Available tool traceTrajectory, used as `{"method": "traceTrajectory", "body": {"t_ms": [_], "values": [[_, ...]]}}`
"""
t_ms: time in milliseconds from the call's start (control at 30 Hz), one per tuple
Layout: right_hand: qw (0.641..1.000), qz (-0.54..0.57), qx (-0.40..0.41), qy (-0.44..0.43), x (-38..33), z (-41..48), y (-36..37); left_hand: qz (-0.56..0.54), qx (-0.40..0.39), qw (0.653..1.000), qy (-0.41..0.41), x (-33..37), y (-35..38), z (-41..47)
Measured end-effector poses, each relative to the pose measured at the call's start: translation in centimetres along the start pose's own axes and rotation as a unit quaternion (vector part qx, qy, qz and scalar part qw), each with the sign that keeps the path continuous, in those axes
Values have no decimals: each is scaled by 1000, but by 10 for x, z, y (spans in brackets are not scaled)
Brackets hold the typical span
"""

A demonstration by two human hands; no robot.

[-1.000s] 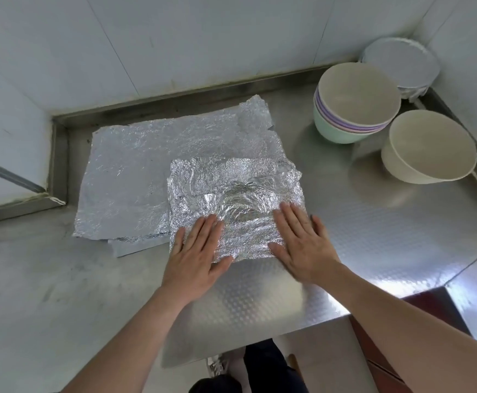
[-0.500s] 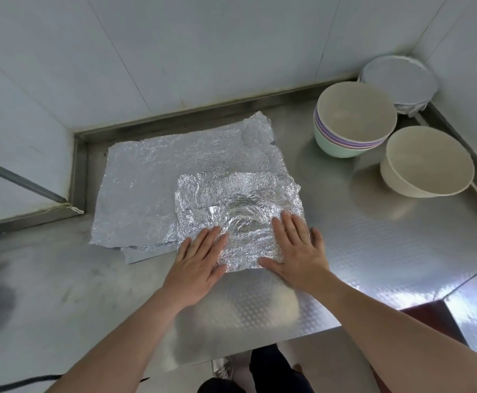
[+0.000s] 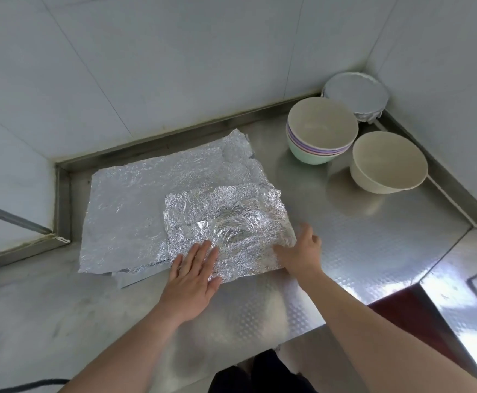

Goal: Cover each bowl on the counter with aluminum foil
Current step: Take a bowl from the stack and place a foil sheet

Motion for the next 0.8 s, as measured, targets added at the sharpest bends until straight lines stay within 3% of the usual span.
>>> {"method": "traceTrajectory", "body": {"t_ms": [100, 233, 400, 500, 600, 700, 800], "values": [[988, 94, -20, 119, 4, 0, -3, 0, -9, 1000, 2, 1, -1, 2], [979, 146, -42, 136, -1, -5, -11, -6, -5, 1000, -5, 5, -11, -2], [935, 309, -122, 128, -43, -31, -24, -53, 173, 983, 36, 36, -64, -13], [900, 392, -159, 105, -78, -53, -46, -107, 257, 958, 68, 51, -106, -14], [868, 454, -189, 71, -110, -74, -84, -139, 335, 932, 25, 56, -163, -23], [876, 401, -267, -2, -127, -100, -116, -167, 367, 915, -11, 72, -217, -32], [890, 325, -308, -83, -136, -127, -124, -149, 400, 903, 47, 124, -249, -34]]}}
Point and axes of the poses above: each hand's wrist, its own z-axis towards the middle knuckle, its own y-axis out of the palm, x = y × z, the point moved 6 cm from there along z, towards the middle knuckle, and after that the axes turned 6 degrees about x, right-handed, at the moved point
